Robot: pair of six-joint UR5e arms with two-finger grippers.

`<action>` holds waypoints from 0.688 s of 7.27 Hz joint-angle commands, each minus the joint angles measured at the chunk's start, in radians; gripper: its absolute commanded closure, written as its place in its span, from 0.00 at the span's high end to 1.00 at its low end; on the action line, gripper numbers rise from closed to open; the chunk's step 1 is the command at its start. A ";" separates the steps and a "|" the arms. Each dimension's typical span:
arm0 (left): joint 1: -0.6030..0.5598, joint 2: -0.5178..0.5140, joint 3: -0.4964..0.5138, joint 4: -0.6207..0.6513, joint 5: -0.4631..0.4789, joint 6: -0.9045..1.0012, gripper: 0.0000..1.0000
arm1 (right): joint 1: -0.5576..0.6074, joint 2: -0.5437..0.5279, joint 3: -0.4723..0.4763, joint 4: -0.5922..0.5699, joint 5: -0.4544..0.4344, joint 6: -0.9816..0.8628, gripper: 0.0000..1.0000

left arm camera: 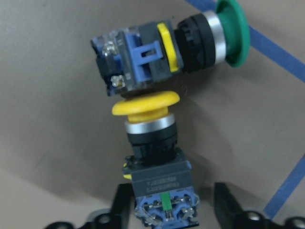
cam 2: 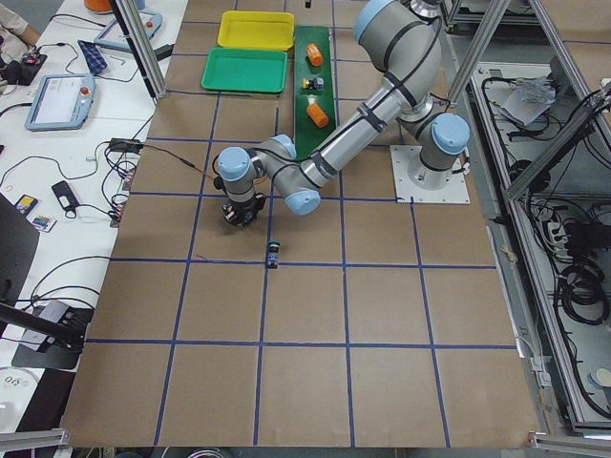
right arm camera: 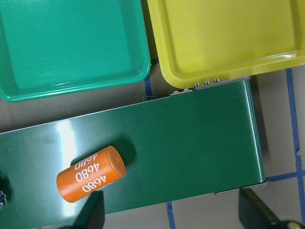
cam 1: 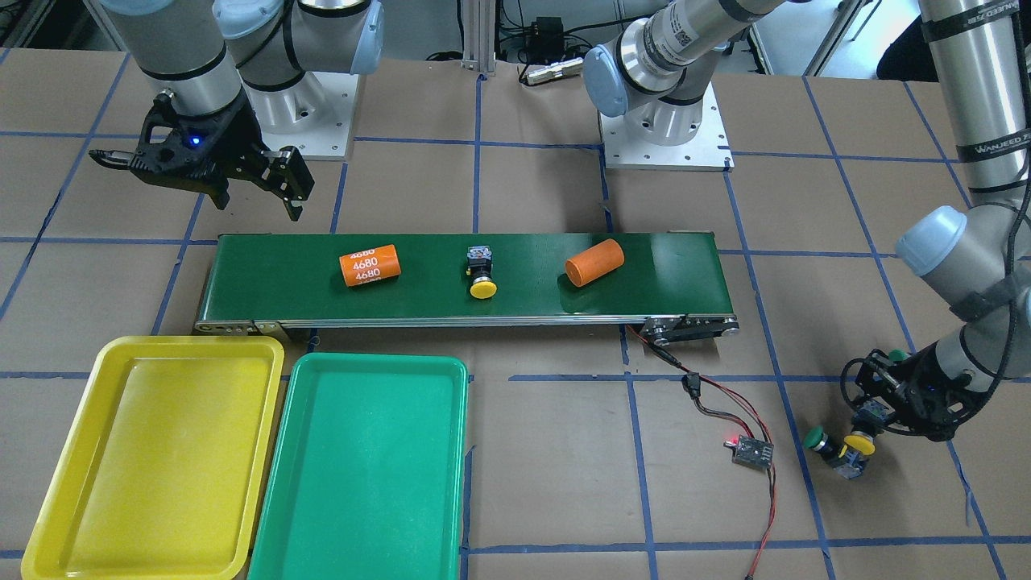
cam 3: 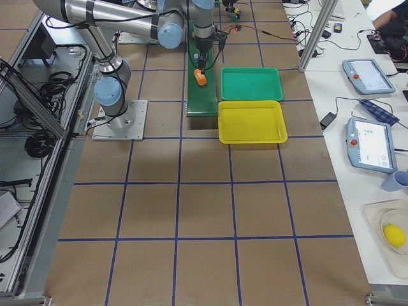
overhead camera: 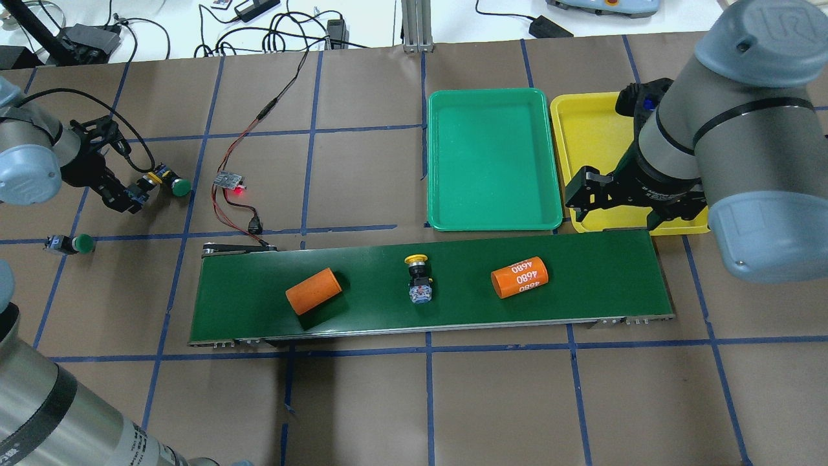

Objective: Sort buttons by color to trays
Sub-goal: 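Place the yellow push-button on the belt with the left gripper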

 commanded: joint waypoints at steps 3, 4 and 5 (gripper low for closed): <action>-0.110 0.329 -0.210 -0.264 -0.012 -0.531 0.00 | 0.004 -0.035 -0.019 0.007 0.005 0.001 1.00; -0.147 0.429 -0.324 -0.254 -0.007 -0.659 0.00 | 0.005 -0.052 -0.011 0.016 0.005 -0.001 1.00; -0.195 0.521 -0.418 -0.249 -0.004 -0.792 0.00 | 0.004 -0.055 -0.008 0.016 0.000 -0.010 1.00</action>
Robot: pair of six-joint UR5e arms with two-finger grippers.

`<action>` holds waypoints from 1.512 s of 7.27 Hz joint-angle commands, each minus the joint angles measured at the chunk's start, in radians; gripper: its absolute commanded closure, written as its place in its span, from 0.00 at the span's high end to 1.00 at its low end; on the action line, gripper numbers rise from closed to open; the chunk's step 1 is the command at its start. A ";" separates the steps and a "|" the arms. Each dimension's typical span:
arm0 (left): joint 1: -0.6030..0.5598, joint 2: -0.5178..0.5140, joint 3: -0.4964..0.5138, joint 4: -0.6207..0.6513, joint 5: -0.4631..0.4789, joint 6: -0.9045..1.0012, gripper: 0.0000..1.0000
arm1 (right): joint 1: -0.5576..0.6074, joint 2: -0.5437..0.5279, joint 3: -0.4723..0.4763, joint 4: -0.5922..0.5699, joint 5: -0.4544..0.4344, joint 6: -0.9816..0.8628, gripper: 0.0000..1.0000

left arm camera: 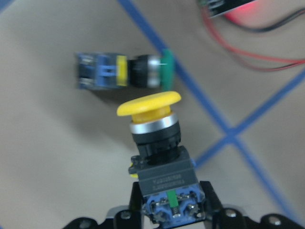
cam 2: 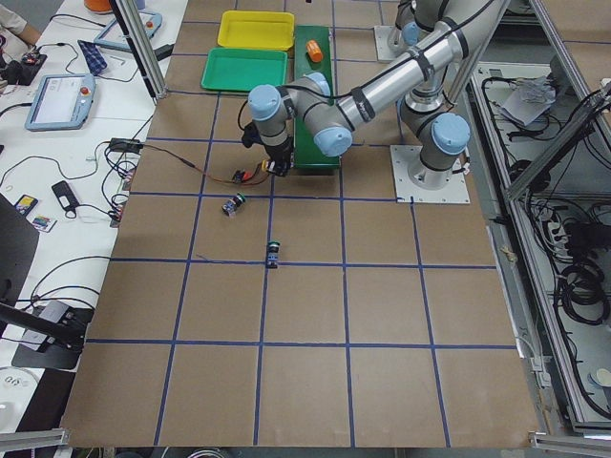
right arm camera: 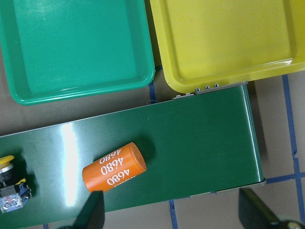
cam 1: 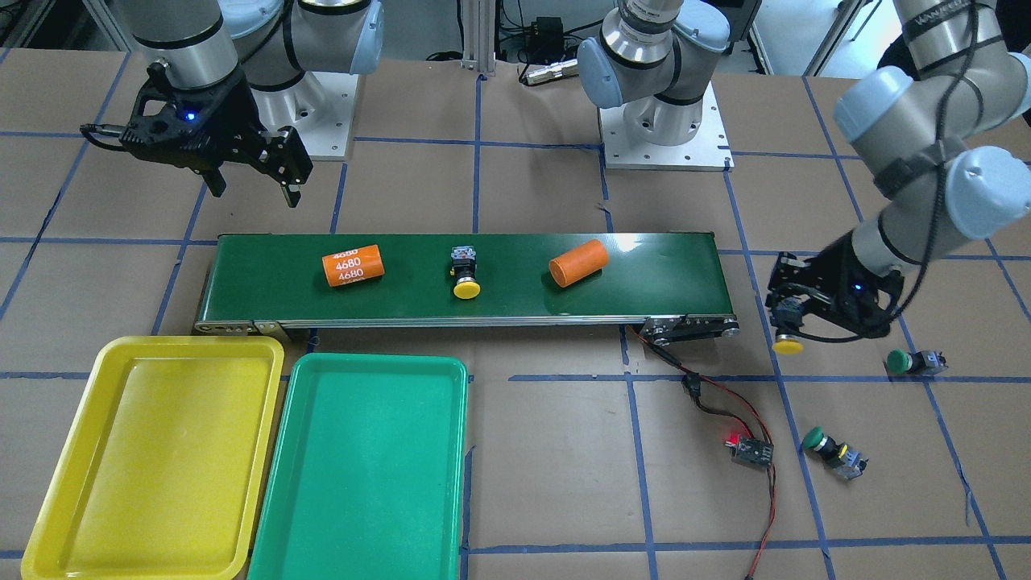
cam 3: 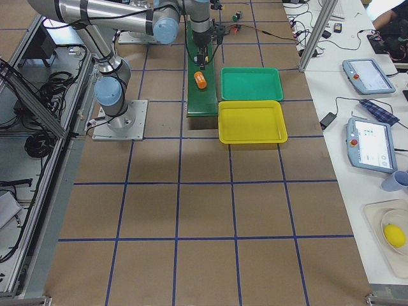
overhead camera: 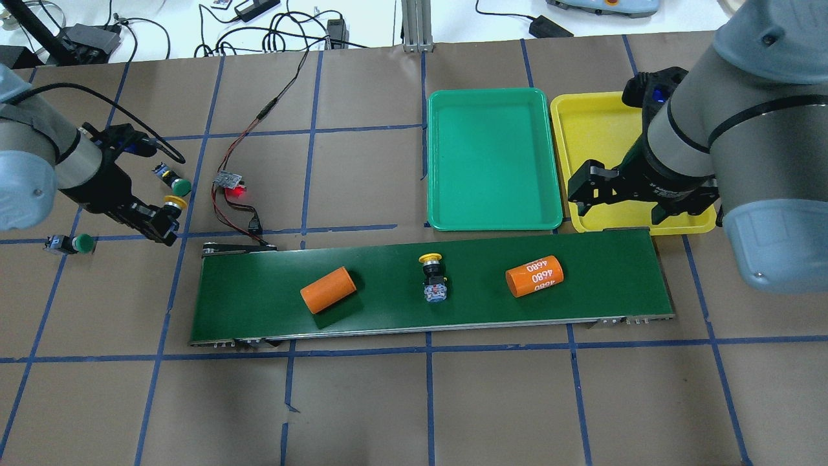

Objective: Sort buttons by color to trays
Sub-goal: 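Place the yellow push-button on the belt with the left gripper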

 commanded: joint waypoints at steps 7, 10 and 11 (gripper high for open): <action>-0.240 0.194 -0.295 0.143 0.007 -0.523 1.00 | 0.001 -0.009 0.066 -0.013 0.001 -0.009 1.00; -0.202 0.072 -0.044 0.102 0.069 -0.345 1.00 | 0.013 0.087 0.067 -0.111 0.084 0.000 1.00; -0.159 -0.014 0.047 0.103 0.105 -0.265 1.00 | 0.042 0.106 0.067 -0.111 0.075 0.001 1.00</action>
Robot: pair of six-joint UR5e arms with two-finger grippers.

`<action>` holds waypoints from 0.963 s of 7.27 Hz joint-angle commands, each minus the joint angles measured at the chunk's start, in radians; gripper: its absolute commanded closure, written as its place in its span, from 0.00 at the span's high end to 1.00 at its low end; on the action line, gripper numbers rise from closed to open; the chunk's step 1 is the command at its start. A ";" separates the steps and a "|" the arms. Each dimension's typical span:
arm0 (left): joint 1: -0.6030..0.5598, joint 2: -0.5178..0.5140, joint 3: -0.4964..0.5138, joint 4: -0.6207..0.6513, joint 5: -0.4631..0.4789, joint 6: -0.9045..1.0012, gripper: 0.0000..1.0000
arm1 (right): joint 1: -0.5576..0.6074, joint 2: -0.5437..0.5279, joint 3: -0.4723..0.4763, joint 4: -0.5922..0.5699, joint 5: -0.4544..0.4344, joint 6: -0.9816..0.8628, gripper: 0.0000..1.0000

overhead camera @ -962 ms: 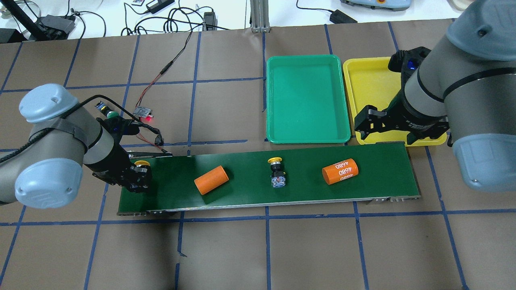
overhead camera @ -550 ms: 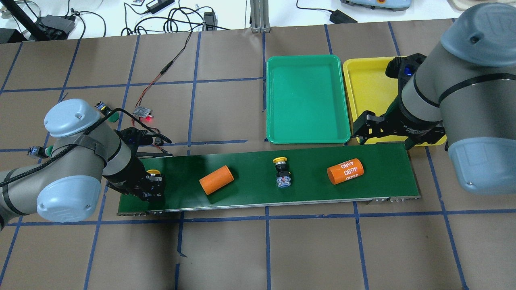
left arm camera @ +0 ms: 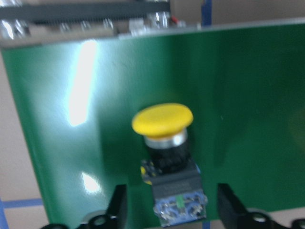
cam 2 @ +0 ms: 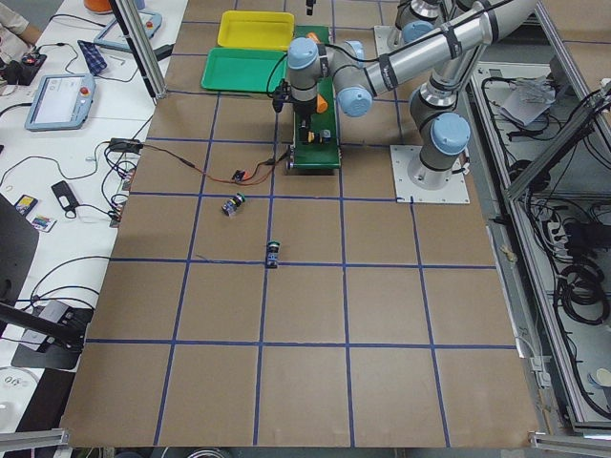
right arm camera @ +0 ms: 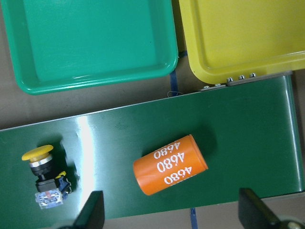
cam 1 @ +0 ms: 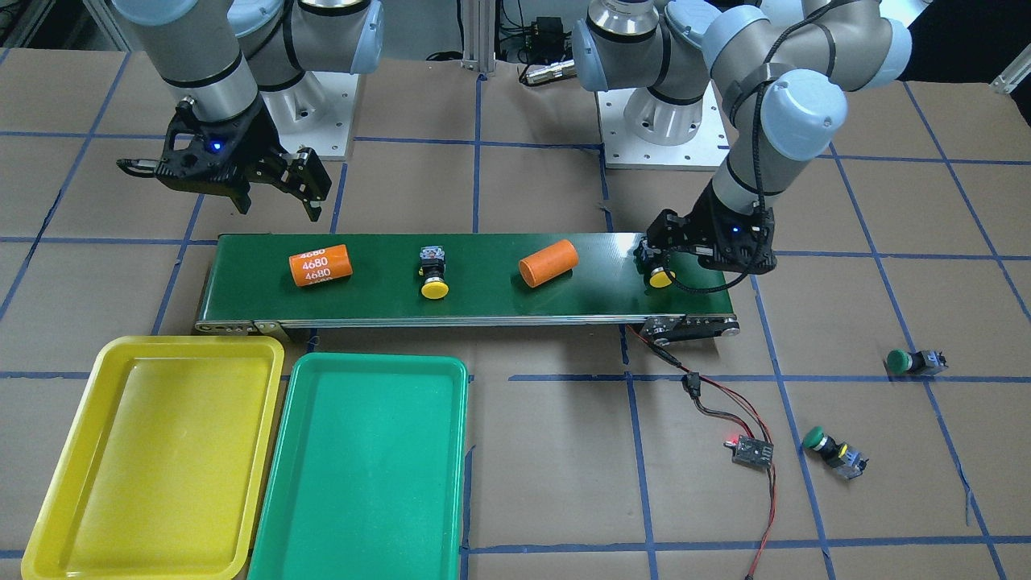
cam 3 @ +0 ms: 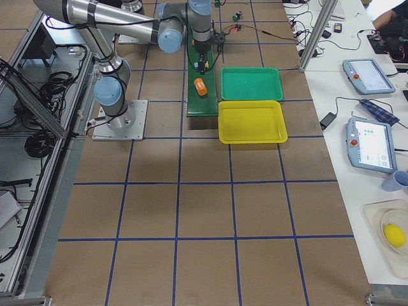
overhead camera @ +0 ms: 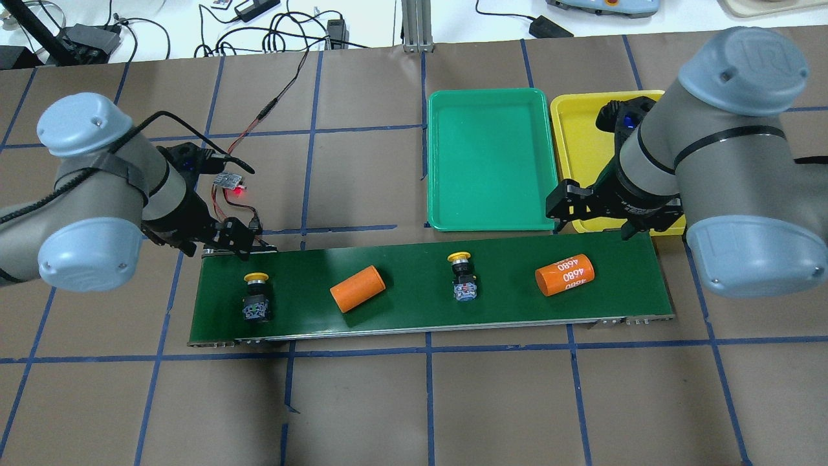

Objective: Sort buttons by color to trays
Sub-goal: 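Place the yellow push-button on the belt with the left gripper, then grasp the far yellow button with right gripper while left grasps another button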

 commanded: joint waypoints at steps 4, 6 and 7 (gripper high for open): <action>0.176 -0.421 0.440 0.032 0.042 -0.040 1.00 | 0.167 0.153 -0.005 -0.141 -0.013 0.066 1.00; 0.214 -0.527 0.451 0.131 0.038 -0.055 1.00 | 0.195 0.192 0.000 -0.149 -0.037 0.098 1.00; 0.220 -0.553 0.457 0.143 0.035 -0.095 1.00 | 0.200 0.213 0.000 -0.147 -0.035 0.104 1.00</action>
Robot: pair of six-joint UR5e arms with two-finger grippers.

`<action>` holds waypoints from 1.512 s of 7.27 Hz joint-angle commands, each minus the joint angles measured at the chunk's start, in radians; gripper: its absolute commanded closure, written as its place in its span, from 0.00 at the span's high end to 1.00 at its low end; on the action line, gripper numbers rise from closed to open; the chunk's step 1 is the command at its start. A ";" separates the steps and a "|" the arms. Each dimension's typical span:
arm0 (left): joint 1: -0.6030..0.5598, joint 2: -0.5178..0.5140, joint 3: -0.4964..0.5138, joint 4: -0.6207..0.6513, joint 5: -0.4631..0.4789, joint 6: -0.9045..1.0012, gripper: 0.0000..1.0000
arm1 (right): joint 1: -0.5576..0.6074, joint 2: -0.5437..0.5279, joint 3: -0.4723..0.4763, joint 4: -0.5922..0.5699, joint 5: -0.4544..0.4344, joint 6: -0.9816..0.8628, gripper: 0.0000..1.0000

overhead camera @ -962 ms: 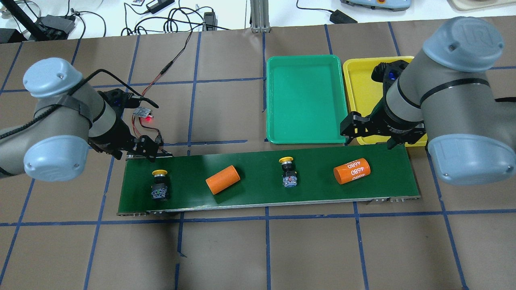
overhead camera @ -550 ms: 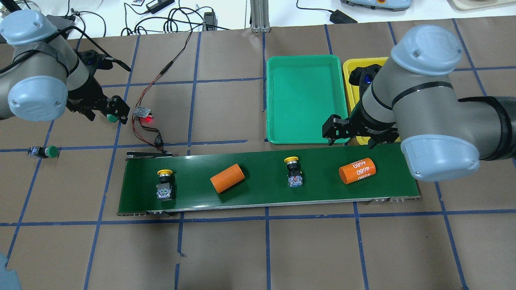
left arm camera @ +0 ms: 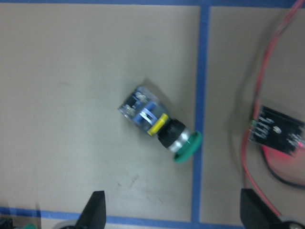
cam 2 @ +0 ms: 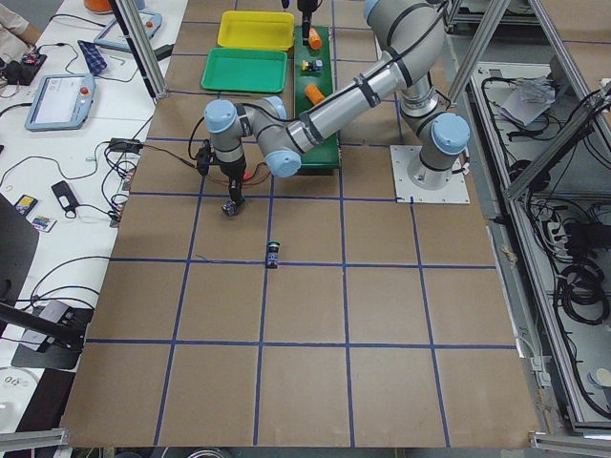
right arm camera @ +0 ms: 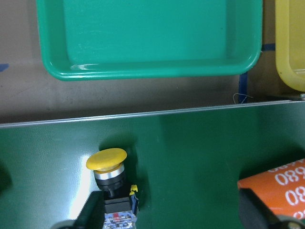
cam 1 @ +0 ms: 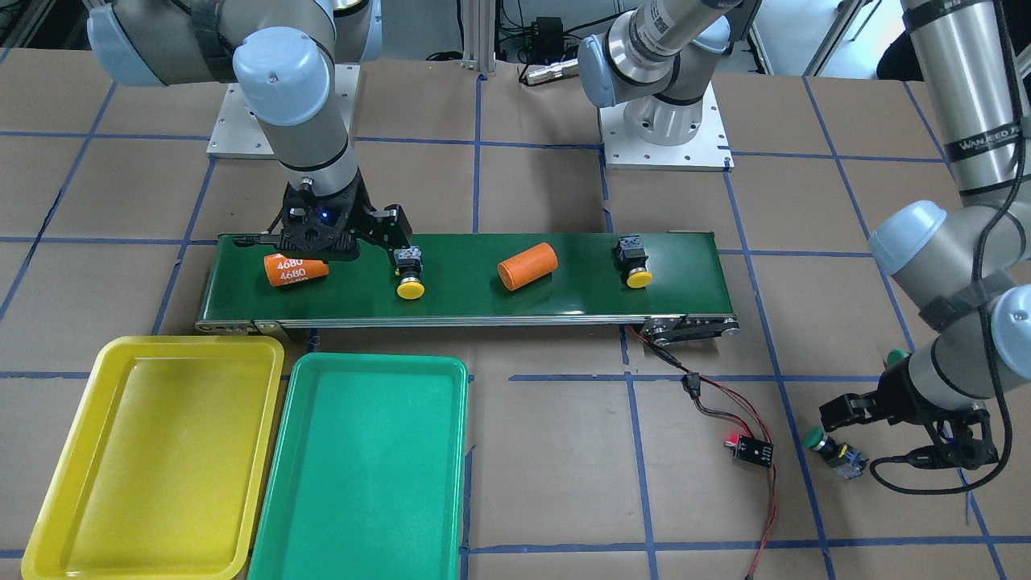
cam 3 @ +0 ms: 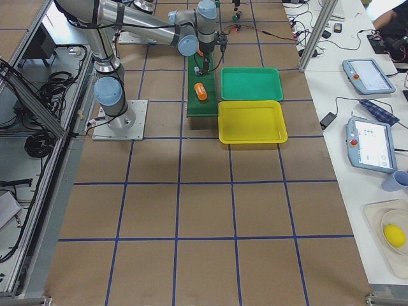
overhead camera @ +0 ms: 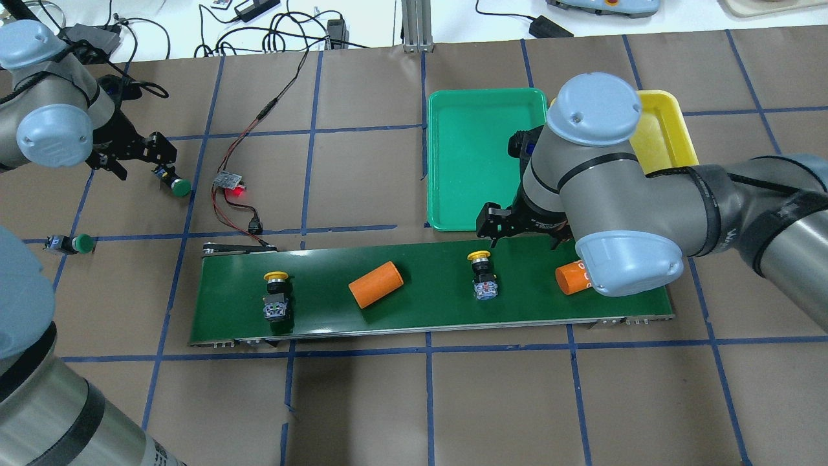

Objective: Sort buttons by color to trays
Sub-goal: 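Grasp the far yellow button with right gripper while left grasps another button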

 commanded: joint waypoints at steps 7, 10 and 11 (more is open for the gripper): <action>0.011 -0.148 0.110 0.021 -0.101 -0.138 0.79 | 0.024 0.117 0.024 0.010 0.010 0.006 0.69; 0.008 -0.146 0.098 0.015 -0.101 -0.139 0.79 | 0.020 0.113 0.014 0.085 -0.001 -0.006 0.00; 0.011 -0.146 0.095 0.004 -0.101 -0.138 0.72 | 0.014 0.102 0.003 0.085 -0.006 -0.006 0.00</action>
